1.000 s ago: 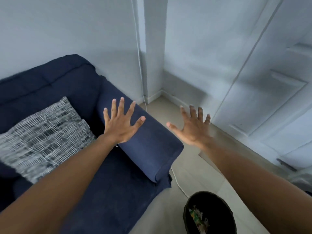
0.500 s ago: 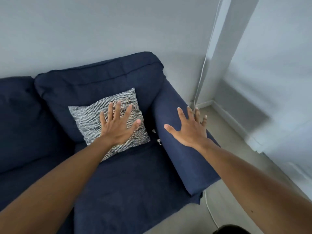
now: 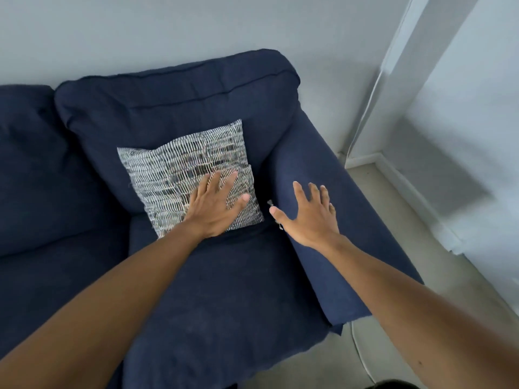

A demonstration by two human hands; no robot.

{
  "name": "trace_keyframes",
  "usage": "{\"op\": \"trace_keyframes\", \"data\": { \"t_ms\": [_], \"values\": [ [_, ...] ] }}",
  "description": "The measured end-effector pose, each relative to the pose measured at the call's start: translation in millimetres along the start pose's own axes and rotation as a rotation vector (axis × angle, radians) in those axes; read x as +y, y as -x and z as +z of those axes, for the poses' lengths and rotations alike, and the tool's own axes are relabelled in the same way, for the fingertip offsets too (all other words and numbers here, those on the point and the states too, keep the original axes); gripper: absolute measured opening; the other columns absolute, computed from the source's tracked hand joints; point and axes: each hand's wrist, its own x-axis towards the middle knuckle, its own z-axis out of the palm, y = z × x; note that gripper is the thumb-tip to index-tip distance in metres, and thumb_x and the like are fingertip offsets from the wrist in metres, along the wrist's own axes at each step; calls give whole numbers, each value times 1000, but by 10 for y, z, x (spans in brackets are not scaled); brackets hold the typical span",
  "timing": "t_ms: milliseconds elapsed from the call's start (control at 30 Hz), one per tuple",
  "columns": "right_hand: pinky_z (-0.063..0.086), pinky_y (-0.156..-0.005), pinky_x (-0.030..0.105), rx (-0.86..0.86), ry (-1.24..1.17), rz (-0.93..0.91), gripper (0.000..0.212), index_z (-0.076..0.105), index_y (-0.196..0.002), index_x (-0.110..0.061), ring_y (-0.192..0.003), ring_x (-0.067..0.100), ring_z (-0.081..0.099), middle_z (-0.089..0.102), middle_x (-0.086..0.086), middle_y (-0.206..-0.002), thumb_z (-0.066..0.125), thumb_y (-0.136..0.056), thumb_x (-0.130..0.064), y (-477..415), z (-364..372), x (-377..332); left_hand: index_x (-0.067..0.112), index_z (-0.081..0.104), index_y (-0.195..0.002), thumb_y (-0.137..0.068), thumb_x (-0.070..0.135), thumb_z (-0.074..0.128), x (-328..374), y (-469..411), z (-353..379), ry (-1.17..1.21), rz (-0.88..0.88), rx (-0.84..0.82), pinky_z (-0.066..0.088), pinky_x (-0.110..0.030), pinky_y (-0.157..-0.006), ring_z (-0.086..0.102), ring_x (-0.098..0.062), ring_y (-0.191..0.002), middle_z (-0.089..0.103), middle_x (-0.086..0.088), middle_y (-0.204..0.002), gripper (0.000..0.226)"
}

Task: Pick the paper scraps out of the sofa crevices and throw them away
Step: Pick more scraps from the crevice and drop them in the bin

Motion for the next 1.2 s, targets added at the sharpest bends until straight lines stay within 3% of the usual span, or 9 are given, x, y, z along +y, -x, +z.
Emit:
{"op": "trace_keyframes", "data": {
  "t_ms": [133,233,400,533,633,700,900,1067,1200],
  "values": [
    [15,-119,54,-46,-86,75,97,6,-159,-29,-153,32,-3,7,11,-167,35,-85,-83,-159,436,-9,40,5,-155,-91,76,19,-37,-247,395,73,32,-82,14,-56,-118,11,-33,-149,18,-8,-163,75],
    [29,-113,50,-23,-178,159,94,17,-158,-22,-146,31,16,23,11,-160,43,-86,-77,-314,785,-9,33,13,-156,-94,67,34,-15,-519,658,177,90,-112,22,-49,-118,25,-31,-143,35,-7,-156,74],
    [44,-101,42,50,-457,369,79,41,-146,-5,-132,32,45,49,16,-142,56,-92,-60,-764,1479,46,23,20,-157,-95,35,57,-20,-1188,1273,239,167,-196,30,-39,-112,33,-28,-137,45,-10,-142,73],
    [46,-84,29,107,-632,531,60,55,-134,-3,-116,33,62,67,18,-121,61,-95,-48,-1068,1914,82,7,44,-145,-93,17,61,-9,-1708,1672,191,234,-199,40,-36,-103,51,-33,-120,58,-18,-125,55],
    [48,-87,30,167,-740,654,54,58,-131,-3,-116,35,63,69,18,-120,63,-95,-43,-1345,2250,129,0,66,-109,-88,11,64,-23,-2080,2023,122,260,-229,48,-37,-89,62,-36,-103,65,-22,-106,24],
    [48,-95,35,210,-804,750,54,59,-132,-2,-121,36,60,66,19,-127,63,-96,-42,-1505,2462,150,-1,69,-100,-88,13,65,-37,-2265,2248,100,232,-236,50,-37,-86,65,-37,-100,69,-22,-104,19],
    [49,-87,28,365,-915,961,42,74,-111,-5,-103,31,69,76,13,-106,65,-94,-43,-1824,2880,187,2,75,-101,-94,24,64,-189,-2537,2704,149,37,-231,52,-36,-85,67,-31,-99,73,-17,-105,24],
    [56,-92,40,436,-987,1046,45,76,-109,-8,-99,28,71,76,10,-103,61,-95,-48,-2011,3047,231,4,75,-99,-93,23,65,-200,-2625,2877,208,3,-204,52,-38,-86,67,-31,-99,74,-16,-104,22],
    [58,-89,46,431,-1103,1069,38,75,-108,-2,-96,29,72,75,14,-101,61,-98,-36,-2066,3128,287,7,77,-99,-92,15,62,-195,-2611,2872,261,-2,-196,51,-36,-88,66,-33,-102,74,-15,-105,18]
  ]
}}
